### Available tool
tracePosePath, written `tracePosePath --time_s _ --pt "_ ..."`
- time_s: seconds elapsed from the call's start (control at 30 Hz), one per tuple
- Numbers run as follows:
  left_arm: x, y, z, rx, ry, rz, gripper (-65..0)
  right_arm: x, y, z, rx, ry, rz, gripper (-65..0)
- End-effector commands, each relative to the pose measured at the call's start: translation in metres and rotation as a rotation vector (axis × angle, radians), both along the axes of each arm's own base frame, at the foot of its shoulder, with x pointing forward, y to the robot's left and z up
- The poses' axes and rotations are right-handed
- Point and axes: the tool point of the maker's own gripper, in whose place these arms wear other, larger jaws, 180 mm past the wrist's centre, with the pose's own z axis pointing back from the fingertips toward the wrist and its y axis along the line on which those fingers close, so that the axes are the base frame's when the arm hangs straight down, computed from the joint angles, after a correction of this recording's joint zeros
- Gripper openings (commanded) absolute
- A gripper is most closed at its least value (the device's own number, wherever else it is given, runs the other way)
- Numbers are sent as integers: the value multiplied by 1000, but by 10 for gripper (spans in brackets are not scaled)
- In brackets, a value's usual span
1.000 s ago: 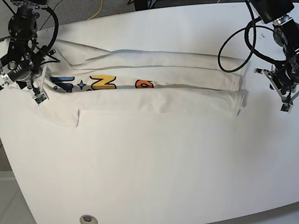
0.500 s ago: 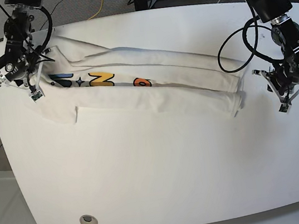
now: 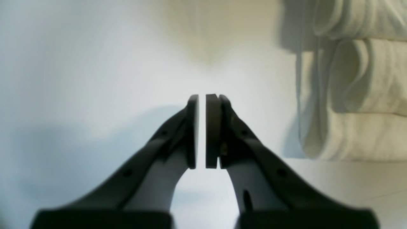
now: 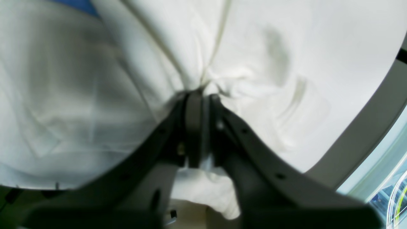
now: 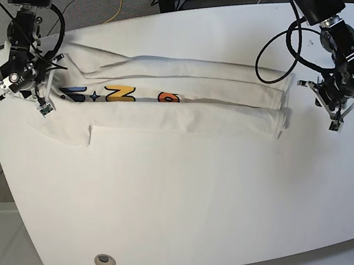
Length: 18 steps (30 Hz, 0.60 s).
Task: Fold the T-shirt properly
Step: 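Open both grippers and release the folded shirt, then move the left gripper inward along the fold and grasp it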
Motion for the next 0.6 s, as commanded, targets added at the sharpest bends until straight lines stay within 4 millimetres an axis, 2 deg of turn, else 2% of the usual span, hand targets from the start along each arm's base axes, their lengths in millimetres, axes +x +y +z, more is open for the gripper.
tracePosePath --time_s 0.0,0.17,0.27,0.3,0.4,0.47,0.57 --pt "11 6 16 13 -51 1 -627 5 -4 8 -18 -18 8 -470" --pt "13 6 18 15 -55 0 -618 8 -5 13 -28 -36 14 -191" --pt "15 6 21 16 -62 -1 -558 13 -3 23 -39 -71 24 -62" --pt "18 6 24 16 -69 0 -516 16 -2 29 -46 -90 29 -40" --pt "24 6 30 16 -85 1 -410 21 -1 39 -59 -123 36 -54" --pt "27 5 33 16 -94 0 -354 24 0 43 -61 -140 39 -76" --pt "31 4 41 23 -119 -3 -305 27 1 47 -63 -152 42 -94"
